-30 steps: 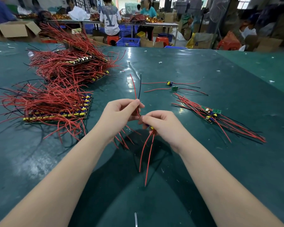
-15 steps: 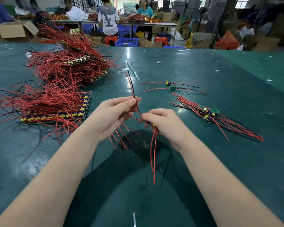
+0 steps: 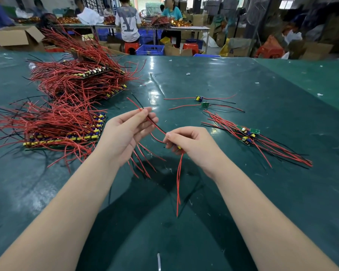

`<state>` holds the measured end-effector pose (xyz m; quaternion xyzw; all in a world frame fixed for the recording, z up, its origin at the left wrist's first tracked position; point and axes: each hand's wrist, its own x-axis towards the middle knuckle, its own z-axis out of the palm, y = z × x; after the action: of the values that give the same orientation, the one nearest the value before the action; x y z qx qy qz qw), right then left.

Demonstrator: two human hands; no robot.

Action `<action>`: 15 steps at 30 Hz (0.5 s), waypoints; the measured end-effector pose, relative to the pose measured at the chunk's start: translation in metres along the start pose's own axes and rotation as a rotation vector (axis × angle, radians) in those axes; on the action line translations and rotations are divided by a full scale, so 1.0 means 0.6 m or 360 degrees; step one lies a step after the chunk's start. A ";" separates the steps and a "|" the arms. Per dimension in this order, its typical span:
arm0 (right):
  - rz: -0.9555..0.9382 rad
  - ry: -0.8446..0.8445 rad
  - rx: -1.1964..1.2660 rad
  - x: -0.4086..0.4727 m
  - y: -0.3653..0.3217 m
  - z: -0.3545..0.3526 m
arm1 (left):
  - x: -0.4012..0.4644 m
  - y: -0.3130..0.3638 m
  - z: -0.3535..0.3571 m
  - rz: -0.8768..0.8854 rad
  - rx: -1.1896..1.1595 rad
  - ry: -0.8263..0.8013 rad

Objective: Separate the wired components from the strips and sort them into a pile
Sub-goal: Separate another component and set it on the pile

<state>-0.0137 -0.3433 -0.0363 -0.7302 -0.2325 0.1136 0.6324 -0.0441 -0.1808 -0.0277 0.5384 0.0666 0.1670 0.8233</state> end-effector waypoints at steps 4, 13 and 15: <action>0.0020 -0.0037 0.0084 0.001 0.000 -0.002 | 0.003 0.004 -0.007 -0.0002 0.0053 -0.0097; 0.0111 -0.0060 0.0100 0.001 0.004 -0.002 | 0.001 0.004 0.006 0.0056 0.0236 -0.0132; 0.0115 -0.0060 0.0094 0.001 0.004 -0.003 | 0.001 0.006 0.004 0.0031 0.0218 -0.0154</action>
<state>-0.0118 -0.3445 -0.0381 -0.7169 -0.2145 0.1570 0.6446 -0.0433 -0.1814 -0.0235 0.6015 0.0329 0.1438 0.7852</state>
